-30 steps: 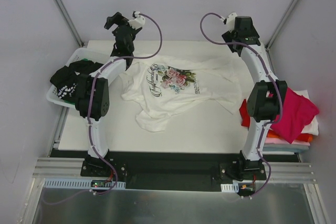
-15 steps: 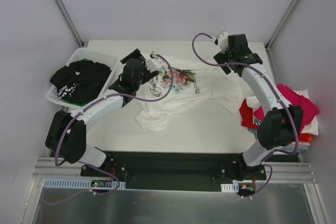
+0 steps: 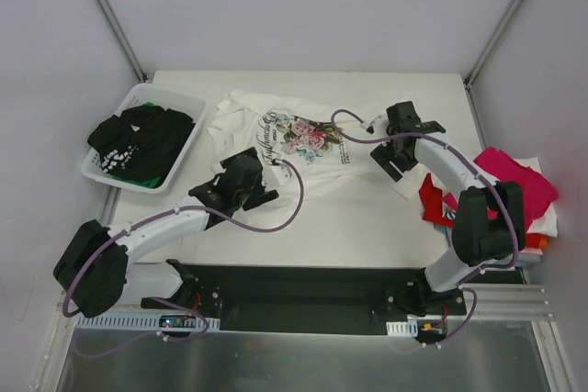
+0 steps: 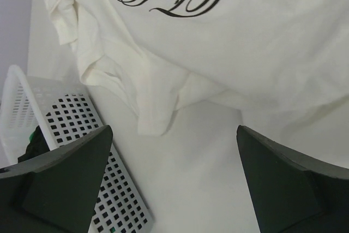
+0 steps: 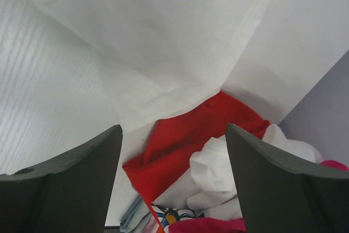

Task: Fold and stack the t-shirts
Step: Flatten out the tshirt

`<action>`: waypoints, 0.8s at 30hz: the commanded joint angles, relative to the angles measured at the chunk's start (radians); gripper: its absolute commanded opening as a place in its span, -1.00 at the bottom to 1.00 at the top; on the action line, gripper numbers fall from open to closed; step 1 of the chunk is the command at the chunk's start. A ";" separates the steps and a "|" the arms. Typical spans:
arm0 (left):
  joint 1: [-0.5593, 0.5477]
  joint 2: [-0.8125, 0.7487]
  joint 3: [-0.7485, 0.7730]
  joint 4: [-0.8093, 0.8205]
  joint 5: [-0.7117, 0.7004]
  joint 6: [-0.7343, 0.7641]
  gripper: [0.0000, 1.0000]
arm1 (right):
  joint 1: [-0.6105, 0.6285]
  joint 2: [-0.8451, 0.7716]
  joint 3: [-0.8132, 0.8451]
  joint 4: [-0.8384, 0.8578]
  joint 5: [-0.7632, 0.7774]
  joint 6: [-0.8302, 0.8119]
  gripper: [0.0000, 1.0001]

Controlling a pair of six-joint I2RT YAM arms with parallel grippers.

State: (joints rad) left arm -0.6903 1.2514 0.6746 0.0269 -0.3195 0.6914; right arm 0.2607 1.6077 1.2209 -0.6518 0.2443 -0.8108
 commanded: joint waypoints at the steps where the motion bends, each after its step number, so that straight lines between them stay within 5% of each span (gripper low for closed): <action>1: -0.072 -0.108 -0.049 -0.076 -0.007 -0.073 0.95 | 0.029 -0.091 -0.053 -0.031 -0.036 0.030 0.59; 24: -0.175 -0.162 -0.119 -0.240 0.085 -0.182 0.98 | 0.071 -0.051 -0.190 -0.006 -0.034 0.050 0.55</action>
State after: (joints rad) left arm -0.8520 1.0866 0.5442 -0.1890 -0.2775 0.5396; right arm 0.3271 1.5486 1.0325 -0.6621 0.2230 -0.7807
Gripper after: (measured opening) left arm 0.987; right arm 0.782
